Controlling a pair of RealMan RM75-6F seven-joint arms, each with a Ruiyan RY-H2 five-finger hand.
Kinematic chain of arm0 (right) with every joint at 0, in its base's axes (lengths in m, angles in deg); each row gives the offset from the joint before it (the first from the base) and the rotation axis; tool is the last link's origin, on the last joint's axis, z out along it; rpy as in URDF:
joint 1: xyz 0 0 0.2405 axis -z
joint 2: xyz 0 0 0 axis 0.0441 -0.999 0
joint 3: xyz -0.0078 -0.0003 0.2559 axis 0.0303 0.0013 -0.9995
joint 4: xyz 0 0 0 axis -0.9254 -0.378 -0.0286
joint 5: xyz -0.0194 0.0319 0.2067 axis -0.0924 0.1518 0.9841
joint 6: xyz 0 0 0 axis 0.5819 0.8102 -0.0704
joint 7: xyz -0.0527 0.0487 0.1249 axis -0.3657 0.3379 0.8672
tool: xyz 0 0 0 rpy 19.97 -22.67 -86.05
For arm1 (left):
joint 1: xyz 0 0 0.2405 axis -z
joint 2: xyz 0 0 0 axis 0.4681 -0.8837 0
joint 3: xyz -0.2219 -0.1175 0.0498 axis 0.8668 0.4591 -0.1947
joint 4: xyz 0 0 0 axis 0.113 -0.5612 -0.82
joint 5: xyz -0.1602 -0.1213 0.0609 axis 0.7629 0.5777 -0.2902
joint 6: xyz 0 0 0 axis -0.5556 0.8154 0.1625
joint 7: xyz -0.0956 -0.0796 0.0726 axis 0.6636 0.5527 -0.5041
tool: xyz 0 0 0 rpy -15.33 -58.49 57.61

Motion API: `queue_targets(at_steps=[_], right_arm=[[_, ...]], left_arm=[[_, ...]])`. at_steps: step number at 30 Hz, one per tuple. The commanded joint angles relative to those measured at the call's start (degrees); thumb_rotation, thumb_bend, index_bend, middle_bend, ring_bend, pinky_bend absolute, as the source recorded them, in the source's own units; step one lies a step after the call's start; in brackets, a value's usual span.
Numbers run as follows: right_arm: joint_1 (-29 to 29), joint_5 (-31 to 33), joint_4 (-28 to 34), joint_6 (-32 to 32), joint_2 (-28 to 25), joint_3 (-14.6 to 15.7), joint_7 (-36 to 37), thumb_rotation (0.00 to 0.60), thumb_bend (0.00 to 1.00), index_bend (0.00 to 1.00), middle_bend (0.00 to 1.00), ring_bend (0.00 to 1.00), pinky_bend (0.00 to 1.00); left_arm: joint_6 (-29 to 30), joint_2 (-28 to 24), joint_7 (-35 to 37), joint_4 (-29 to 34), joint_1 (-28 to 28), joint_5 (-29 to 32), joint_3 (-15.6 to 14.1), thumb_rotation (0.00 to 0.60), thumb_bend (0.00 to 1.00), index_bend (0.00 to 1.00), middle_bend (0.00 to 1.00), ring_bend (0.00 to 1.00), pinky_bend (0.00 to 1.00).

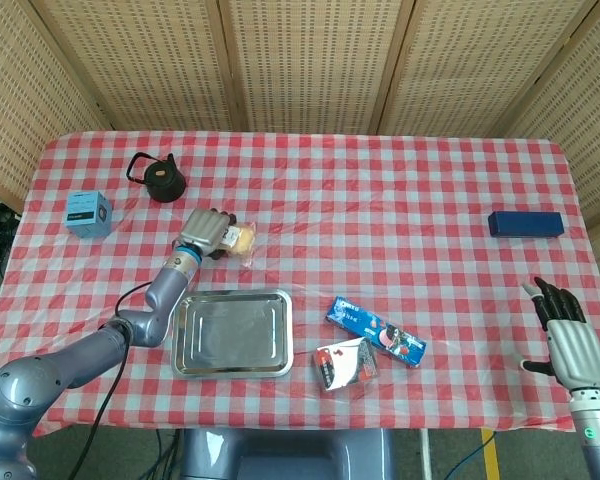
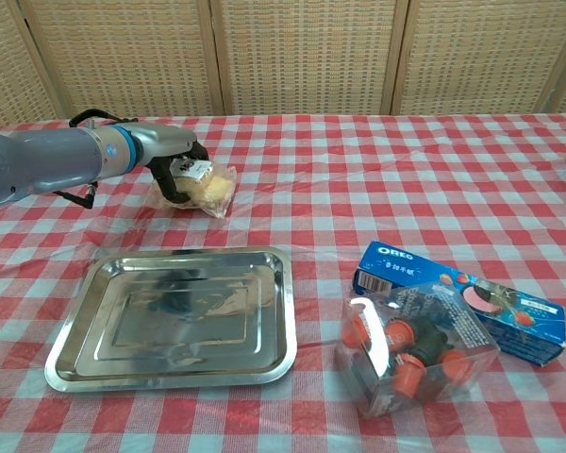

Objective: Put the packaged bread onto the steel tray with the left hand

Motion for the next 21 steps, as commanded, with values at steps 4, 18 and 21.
queue_targets(at_steps=[4,18,21], right_arm=[[0.6,-0.7,0.7,1.3,-0.7,0.1,-0.3,0.6,0.06,0.03,0.0,0.0,0.0],[2.1,-6.3,4.3,6.1,-1.7,1.8,-1.9,0.6,0.06,0.04,0.0,0.0,0.0],[2.4,-7.6,4.9,7.1,-1.8,2.3,-2.3,0.6,0.06,0.04,0.0,0.0,0.0]], left_arm=[[7.6,-6.7,5.6,12.0,-3.4,-7.0,2.0,0.6,0.56,0.52,0.36,0.31,0.44],[22.9,-25.9,0.4,50.5,-16.5,-21.1,-8.8,0.6,0.55,0.52,0.33,0.31,0.43],[24.9,-25.4,-0.2,51.6,-18.6,-23.0,-10.5,0.6,0.55,0.52,0.33,0.31,0.43]])
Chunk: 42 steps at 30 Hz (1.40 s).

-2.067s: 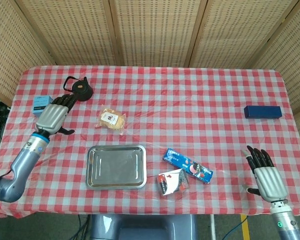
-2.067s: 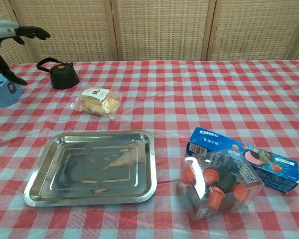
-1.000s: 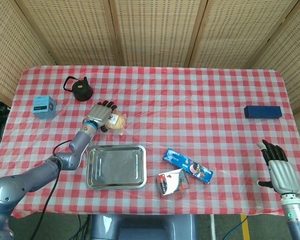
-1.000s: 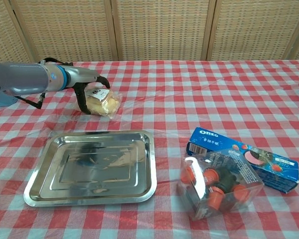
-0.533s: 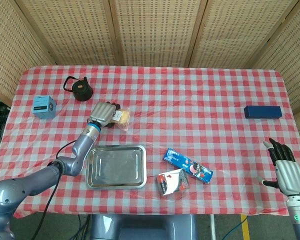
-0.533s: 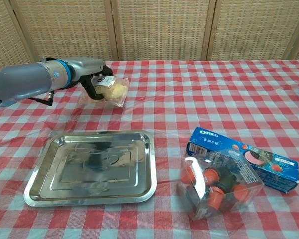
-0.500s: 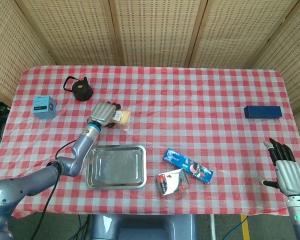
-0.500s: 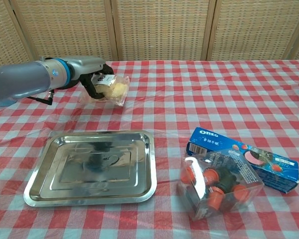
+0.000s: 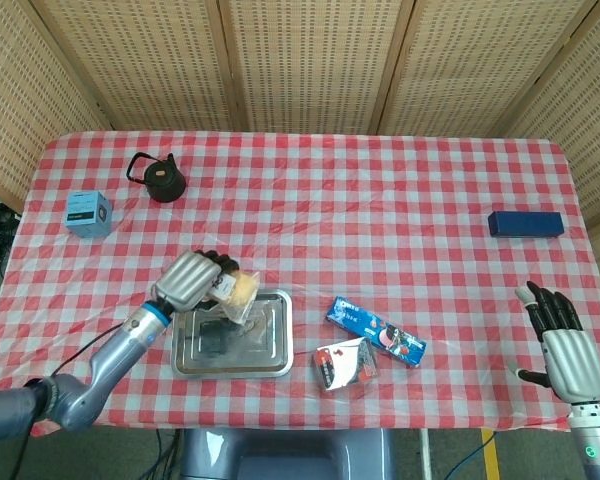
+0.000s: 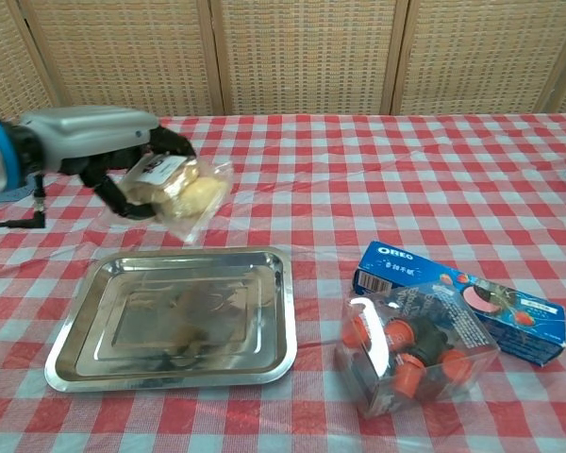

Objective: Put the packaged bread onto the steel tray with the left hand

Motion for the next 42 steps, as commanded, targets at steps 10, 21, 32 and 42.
queue_targets(at_steps=[10,21,32,42], right_arm=[[1.1,-2.5,1.5,2.6,-0.9,0.9,-0.1,0.6,0.06,0.04,0.0,0.0,0.0],[1.3,-3.1,1.6,3.3,-1.1,0.9,0.3,0.6,0.06,0.04,0.0,0.0,0.0],[1.4,-3.1,1.7,3.2,-1.1,1.0,0.0,0.6,0.06,0.04,0.0,0.0,0.0],[1.5,-3.2,1.9,3.3,-0.9,0.9,-0.9,0.6,0.06,0.03,0.0,0.0,0.0]], left_arm=[[3.8,4.9,-0.8,-0.6,-6.0,-4.2,-4.1,0.6,0.55,0.51,0.32,0.3,0.42],[0.5,7.5,-1.1,-2.4,-6.7,-4.4,-4.7,0.6,0.29,0.22,0.04,0.02,0.16],[1.6,5.9,1.0,-1.9,-8.2,-6.2,-4.2,0.6,0.17,0.03,0.0,0.0,0.0],[15.6,1.3,15.4,-0.9,-16.1,-17.6,-5.9,0.6,0.15,0.02,0.0,0.0,0.0]])
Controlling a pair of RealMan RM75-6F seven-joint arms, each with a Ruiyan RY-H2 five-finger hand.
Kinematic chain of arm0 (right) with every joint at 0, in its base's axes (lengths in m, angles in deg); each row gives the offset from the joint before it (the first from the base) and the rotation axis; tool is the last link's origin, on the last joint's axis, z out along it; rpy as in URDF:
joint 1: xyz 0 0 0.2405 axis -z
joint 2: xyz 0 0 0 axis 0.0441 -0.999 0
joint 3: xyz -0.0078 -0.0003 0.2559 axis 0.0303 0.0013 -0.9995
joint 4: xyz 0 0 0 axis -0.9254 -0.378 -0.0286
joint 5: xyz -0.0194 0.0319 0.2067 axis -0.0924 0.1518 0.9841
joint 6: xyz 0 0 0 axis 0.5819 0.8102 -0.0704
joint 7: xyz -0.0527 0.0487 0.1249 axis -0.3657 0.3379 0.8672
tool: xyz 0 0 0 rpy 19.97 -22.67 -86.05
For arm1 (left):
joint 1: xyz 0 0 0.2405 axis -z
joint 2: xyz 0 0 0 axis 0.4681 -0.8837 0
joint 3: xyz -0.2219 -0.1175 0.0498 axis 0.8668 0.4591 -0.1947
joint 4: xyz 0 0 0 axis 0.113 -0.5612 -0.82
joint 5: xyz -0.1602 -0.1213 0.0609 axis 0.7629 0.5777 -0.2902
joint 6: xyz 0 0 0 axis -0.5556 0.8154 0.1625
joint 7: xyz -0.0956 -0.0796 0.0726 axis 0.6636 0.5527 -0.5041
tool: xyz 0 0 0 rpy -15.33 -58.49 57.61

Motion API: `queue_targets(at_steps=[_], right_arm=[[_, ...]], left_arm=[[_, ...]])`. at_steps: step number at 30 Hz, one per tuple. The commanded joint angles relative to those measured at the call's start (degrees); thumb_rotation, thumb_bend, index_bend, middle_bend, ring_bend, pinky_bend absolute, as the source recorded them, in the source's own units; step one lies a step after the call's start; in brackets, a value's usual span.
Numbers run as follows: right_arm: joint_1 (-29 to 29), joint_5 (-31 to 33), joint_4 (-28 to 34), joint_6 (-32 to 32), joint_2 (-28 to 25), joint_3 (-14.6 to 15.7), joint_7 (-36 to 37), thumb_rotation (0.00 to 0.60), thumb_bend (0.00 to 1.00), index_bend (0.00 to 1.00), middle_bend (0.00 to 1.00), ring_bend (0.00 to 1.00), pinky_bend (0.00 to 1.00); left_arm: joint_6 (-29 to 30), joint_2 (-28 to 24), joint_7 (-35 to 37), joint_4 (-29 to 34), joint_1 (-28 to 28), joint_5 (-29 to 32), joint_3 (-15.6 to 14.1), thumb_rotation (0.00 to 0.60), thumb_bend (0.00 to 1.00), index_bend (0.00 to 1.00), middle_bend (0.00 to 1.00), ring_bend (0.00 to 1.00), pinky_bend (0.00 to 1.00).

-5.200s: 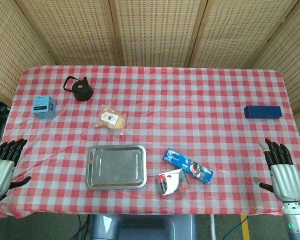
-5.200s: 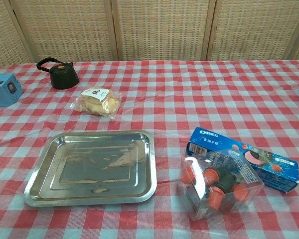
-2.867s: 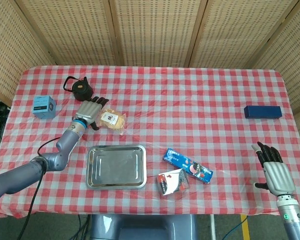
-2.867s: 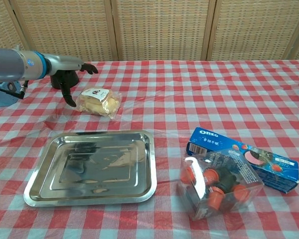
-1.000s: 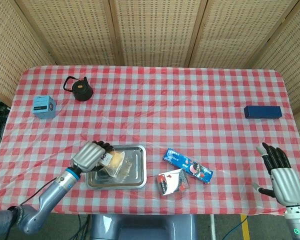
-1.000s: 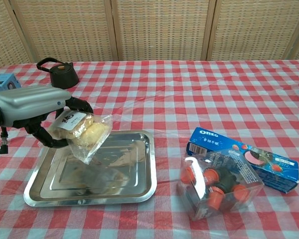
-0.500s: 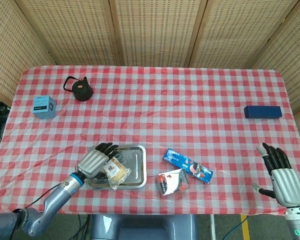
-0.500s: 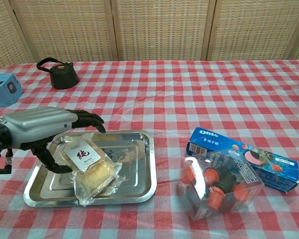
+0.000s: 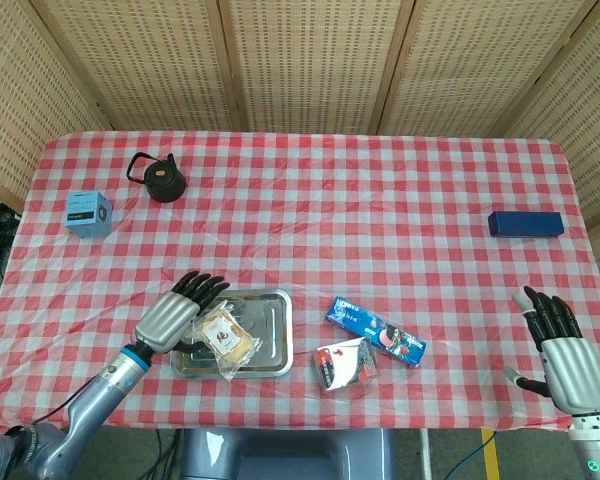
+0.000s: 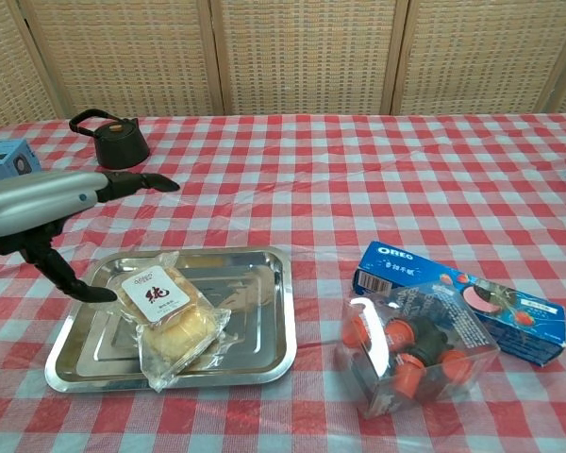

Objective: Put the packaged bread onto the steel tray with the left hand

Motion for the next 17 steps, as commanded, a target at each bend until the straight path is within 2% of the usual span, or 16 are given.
queue_targets(at_steps=[1,3,6,9,13,17], right_arm=[[0.0,0.1,-0.1,-0.1,0.1,0.0,-0.2,0.6,0.06,0.03,0.0,0.0,0.0],[-0.1,0.3,-0.2,-0.4,0.4,-0.1,-0.8,0.6,0.06,0.03,0.0,0.0,0.0],[-0.1,0.4,-0.2,-0.7,0.8,0.0,-2.2,0.6,0.06,0.02,0.0,0.0,0.0],[-0.3,0.3,-0.4,-1.0,1.5,0.0,-4.0,0.6,0.06,0.01,0.0,0.0,0.0],[-0.6,0.4,-0.6,-1.4,2.5,-0.2,-6.3,0.6,0.06,0.0,0.0,0.0,0.0],[-0.9,0.6,-0.6,-2.1,3.3,-0.1,-8.1,0.6,0.06,0.0,0.0,0.0,0.0]], left_arm=[[8.2,-2.7,5.8,-0.3,-4.8,-6.0,-1.6,0.6,0.15,0.02,0.0,0.0,0.0],[14.8,-3.2,5.0,-3.2,-8.1,-8.7,-2.1,0.6,0.15,0.02,0.0,0.0,0.0],[21.8,-2.9,0.6,-7.0,-12.8,-9.0,-1.8,0.6,0.15,0.02,0.0,0.0,0.0],[26.5,-2.3,-1.4,-9.9,-16.4,-8.9,-1.7,0.6,0.14,0.01,0.0,0.0,0.0],[32.0,-1.0,-2.3,-14.9,-21.1,-8.7,-1.7,0.6,0.14,0.0,0.0,0.0,0.0],[33.4,-1.0,-0.2,-17.1,-23.7,-8.4,-1.8,0.6,0.13,0.0,0.0,0.0,0.0]])
